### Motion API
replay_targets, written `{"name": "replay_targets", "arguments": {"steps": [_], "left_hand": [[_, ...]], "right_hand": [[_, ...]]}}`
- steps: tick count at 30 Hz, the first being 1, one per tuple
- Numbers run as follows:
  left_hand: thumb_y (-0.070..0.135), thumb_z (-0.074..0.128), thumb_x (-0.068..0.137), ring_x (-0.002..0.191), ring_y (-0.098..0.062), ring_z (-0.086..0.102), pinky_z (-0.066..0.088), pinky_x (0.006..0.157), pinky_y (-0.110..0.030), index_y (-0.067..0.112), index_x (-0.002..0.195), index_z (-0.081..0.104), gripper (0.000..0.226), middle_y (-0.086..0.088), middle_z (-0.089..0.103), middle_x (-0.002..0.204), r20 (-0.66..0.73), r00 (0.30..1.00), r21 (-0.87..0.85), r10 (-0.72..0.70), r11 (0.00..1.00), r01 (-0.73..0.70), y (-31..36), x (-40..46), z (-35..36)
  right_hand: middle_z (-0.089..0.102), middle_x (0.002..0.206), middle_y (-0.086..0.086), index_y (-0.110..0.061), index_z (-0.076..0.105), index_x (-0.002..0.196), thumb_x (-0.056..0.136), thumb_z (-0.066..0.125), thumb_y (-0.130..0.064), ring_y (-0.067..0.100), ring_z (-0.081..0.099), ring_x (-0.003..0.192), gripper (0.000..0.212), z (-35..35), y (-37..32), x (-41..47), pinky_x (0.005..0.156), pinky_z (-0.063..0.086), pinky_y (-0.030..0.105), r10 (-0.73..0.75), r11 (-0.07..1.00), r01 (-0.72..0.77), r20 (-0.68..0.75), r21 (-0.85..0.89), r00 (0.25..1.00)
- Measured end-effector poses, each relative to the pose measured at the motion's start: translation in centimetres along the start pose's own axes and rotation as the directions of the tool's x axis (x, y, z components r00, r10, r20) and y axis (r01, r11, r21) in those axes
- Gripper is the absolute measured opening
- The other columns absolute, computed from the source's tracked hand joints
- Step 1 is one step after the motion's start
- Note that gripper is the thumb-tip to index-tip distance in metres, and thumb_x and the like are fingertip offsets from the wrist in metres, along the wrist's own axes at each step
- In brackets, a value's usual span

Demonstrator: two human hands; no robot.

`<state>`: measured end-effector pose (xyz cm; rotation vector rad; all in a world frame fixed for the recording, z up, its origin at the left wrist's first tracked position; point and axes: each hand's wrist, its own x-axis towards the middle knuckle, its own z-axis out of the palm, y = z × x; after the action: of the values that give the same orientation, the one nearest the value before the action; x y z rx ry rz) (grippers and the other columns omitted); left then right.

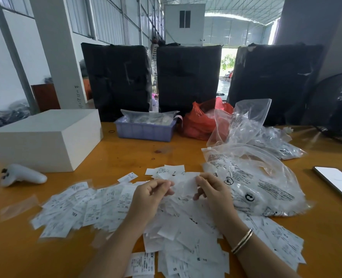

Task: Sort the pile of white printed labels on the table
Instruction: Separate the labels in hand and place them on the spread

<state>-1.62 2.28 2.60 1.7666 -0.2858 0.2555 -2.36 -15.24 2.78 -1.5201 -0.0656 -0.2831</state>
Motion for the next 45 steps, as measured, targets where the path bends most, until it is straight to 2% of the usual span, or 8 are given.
{"name": "replay_targets", "arguments": {"steps": [6,14,26,29,33,37,41,45], "left_hand": [[0.021,0.056,0.093,0.077,0.0,0.066,0.05,0.065,-0.01,0.032,0.089,0.069,0.017,0.015,0.072,0.076,0.066,0.998,-0.023,0.004,1.0,-0.002,0.1,-0.1,-0.1],[0.029,0.057,0.089,0.074,0.0,0.066,0.048,0.067,-0.008,0.035,0.09,0.071,0.015,0.01,0.073,0.073,0.185,0.981,-0.091,-0.055,0.993,0.073,0.5,-0.1,-0.6],[0.036,0.069,0.078,0.072,0.0,0.067,0.045,0.063,-0.004,0.03,0.085,0.073,0.011,0.01,0.073,0.073,0.245,0.96,-0.027,-0.132,0.989,0.143,0.7,0.0,-0.5],[0.03,0.072,0.078,0.068,0.0,0.067,0.045,0.061,-0.006,0.025,0.081,0.074,0.007,0.009,0.073,0.071,0.227,0.965,-0.021,-0.128,0.991,0.136,0.6,0.0,-0.2],[0.028,0.07,0.083,0.07,-0.004,0.067,0.048,0.06,-0.008,0.025,0.08,0.073,0.005,0.01,0.073,0.073,0.058,0.992,-0.03,-0.111,0.993,0.113,0.3,0.3,-0.4],[0.029,0.067,0.086,0.07,-0.003,0.067,0.049,0.06,-0.008,0.025,0.08,0.073,0.009,0.009,0.073,0.072,-0.007,0.997,-0.038,-0.078,0.996,0.078,0.2,0.3,-0.5],[0.038,0.063,0.083,0.071,-0.001,0.067,0.05,0.062,-0.009,0.029,0.081,0.073,0.014,0.008,0.073,0.074,0.008,0.999,-0.044,-0.042,0.998,0.043,0.2,0.2,-0.6],[0.048,0.059,0.075,0.071,0.0,0.067,0.05,0.061,-0.009,0.03,0.08,0.073,0.023,0.01,0.072,0.073,0.013,0.999,-0.048,-0.034,0.998,0.035,0.2,0.2,-0.6]], "right_hand": [[0.061,0.09,-0.003,-0.026,0.066,0.065,0.088,0.049,0.008,0.013,0.056,0.084,0.044,-0.3,0.5,0.5,0.077,0.043,0.028,-0.082,0.983,0.069,0.068,0.168,0.994],[0.061,0.074,0.004,-0.019,0.062,0.06,0.072,0.054,-0.002,0.016,0.058,0.072,0.023,-0.3,1.1,0.5,0.06,0.047,0.021,-0.1,0.928,-0.005,0.264,0.373,0.959],[0.055,0.074,0.006,-0.02,0.058,0.058,0.069,0.047,0.0,0.022,0.05,0.071,0.026,0.1,1.1,-0.1,0.054,0.04,0.018,-0.151,0.974,0.099,0.258,0.202,0.954],[0.056,0.079,0.011,-0.019,0.063,0.067,0.073,0.049,-0.005,0.024,0.052,0.074,0.021,0.1,1.1,-0.2,0.06,0.044,0.022,-0.151,0.975,0.096,0.283,0.199,0.947],[0.068,0.09,0.013,-0.014,0.058,0.118,0.089,0.043,-0.035,0.027,0.064,0.08,0.039,0.1,1.1,-0.1,0.069,0.051,0.029,-0.056,0.947,-0.052,0.324,0.316,0.945],[0.073,0.083,0.014,-0.008,0.064,0.091,0.091,0.059,-0.024,0.022,0.068,0.071,0.018,0.6,1.2,-0.2,0.063,0.05,0.025,-0.024,0.998,0.009,0.221,0.069,0.975],[0.072,0.078,0.017,-0.011,0.069,0.082,0.091,0.058,-0.012,0.021,0.067,0.064,0.015,0.2,0.9,-0.1,0.058,0.051,0.02,-0.032,0.983,0.014,0.092,0.185,0.995],[0.07,0.076,0.018,-0.019,0.07,0.074,0.091,0.058,-0.013,0.018,0.063,0.058,0.022,0.1,0.4,-0.3,0.054,0.049,0.02,-0.049,0.973,0.021,0.116,0.232,0.992]]}}
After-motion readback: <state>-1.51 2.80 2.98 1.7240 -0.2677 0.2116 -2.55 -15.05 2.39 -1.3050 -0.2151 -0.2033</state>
